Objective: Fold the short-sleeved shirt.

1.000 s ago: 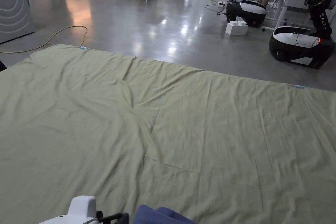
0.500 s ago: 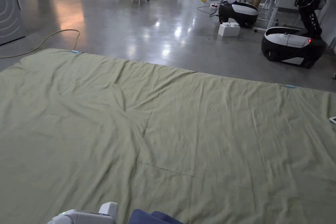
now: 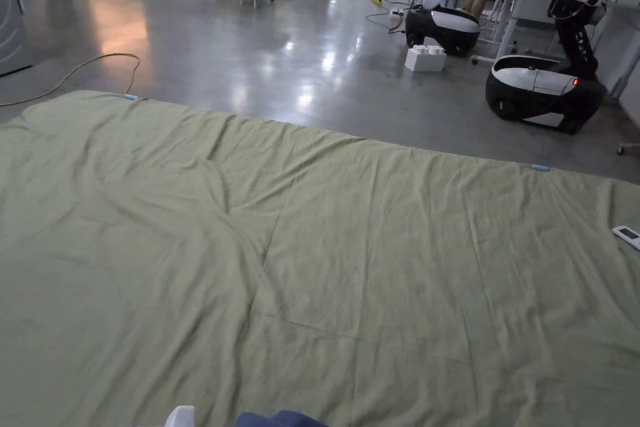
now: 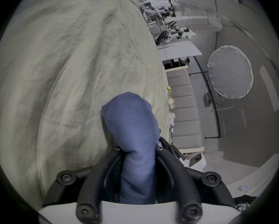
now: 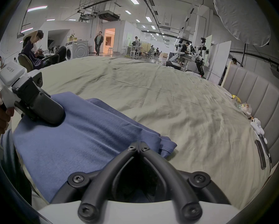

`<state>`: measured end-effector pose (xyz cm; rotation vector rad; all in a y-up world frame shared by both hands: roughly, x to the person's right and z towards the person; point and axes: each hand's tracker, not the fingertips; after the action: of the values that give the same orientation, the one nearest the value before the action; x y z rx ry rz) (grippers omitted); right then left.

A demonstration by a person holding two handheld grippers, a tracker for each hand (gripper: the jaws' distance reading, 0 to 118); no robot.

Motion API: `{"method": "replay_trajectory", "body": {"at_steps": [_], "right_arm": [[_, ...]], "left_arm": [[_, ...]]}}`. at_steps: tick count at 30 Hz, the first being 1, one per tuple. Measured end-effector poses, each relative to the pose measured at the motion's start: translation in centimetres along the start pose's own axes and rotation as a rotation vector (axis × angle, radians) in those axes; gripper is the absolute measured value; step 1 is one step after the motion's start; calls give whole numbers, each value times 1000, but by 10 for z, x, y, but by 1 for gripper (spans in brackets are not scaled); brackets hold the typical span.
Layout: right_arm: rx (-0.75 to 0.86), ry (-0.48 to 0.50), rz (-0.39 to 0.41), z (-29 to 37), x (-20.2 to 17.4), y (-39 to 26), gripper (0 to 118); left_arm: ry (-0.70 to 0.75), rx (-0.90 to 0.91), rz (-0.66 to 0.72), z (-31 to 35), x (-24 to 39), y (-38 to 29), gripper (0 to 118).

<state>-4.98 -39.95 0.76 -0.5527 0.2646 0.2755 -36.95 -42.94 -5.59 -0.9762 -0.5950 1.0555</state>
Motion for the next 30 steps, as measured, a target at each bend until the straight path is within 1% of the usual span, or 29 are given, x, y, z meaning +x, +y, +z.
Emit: {"method": "replay_trajectory", "body": {"at_steps": [4,6,10,14,17,18,19,22,24,28,30], "right_arm": [[13,2,-1,8,5,15,1],[45,4,-16,13,10,28,1],[125,-9,-60,18,31,66,1],[215,-33,-69,25,60,113,1],[284,-69,-76,33,83,147,1],[305,-79,-79,37,91,157,1],[333,-96,-88,40,100,168,1],[362,-132,-114,46,123,192,1],[384,-149,-125,49,135,203,1],[405,-190,-129,53,154,210,1],[402,-204,-138,53,160,207,1]], "left_arm": [[-25,15,0,17,14,0,23],[-28,22,-18,30,21,6,23],[-29,53,-53,76,35,29,23],[17,97,-89,133,39,65,23],[85,137,-104,174,45,86,23],[120,145,-128,190,45,94,23],[155,149,-119,205,45,103,23],[238,171,-133,246,52,121,23],[305,190,-150,271,54,130,23],[436,197,-127,310,51,149,23],[473,209,-118,323,50,154,23]]}}
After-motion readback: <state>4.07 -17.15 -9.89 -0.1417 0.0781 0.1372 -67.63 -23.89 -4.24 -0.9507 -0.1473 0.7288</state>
